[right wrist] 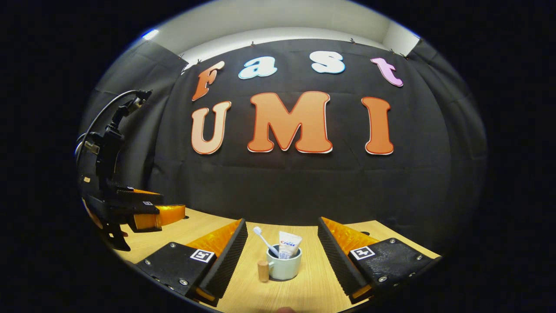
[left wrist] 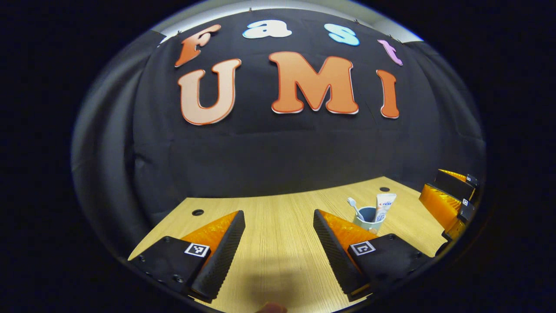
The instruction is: Put the toothbrush and toothpaste on the desktop into the cup, then pick up the cup and place it on the coaster on the desktop.
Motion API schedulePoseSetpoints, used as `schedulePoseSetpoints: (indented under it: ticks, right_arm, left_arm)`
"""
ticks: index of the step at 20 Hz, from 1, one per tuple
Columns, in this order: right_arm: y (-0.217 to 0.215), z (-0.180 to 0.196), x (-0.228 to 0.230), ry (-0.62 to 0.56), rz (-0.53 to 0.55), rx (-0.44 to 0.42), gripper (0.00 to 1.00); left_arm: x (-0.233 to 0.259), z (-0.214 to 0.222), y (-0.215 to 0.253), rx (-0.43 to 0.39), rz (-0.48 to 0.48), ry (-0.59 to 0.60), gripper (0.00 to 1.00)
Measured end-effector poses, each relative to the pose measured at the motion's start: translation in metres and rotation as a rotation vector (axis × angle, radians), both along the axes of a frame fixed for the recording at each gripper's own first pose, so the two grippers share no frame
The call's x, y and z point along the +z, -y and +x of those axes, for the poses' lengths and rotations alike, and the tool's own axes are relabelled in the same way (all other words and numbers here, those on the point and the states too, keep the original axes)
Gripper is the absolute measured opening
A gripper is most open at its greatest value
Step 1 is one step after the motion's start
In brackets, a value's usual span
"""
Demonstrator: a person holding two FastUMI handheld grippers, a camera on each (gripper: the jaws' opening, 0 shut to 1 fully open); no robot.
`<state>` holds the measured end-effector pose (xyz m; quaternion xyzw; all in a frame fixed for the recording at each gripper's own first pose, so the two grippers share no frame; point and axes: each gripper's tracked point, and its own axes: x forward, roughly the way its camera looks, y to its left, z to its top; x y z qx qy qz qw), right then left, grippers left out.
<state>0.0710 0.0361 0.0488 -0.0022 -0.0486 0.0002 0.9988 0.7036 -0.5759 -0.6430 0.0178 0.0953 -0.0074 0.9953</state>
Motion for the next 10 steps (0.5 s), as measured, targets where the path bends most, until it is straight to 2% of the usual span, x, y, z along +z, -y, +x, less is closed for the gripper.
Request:
schedulePoseSetpoints:
  ticks: [4, 10]
  right_arm:
    - [-0.023, 0.004, -0.007, -0.007, -0.025, 0.032, 0.98]
    - [-0.041, 0.01, -0.01, -0.003, -0.035, 0.064, 0.98]
  left_arm:
    - [0.011, -0.008, -0.013, 0.051, -0.05, 0.082, 1.0]
    - [0.018, -0.012, -0.039, 0.149, -0.07, 0.156, 1.0]
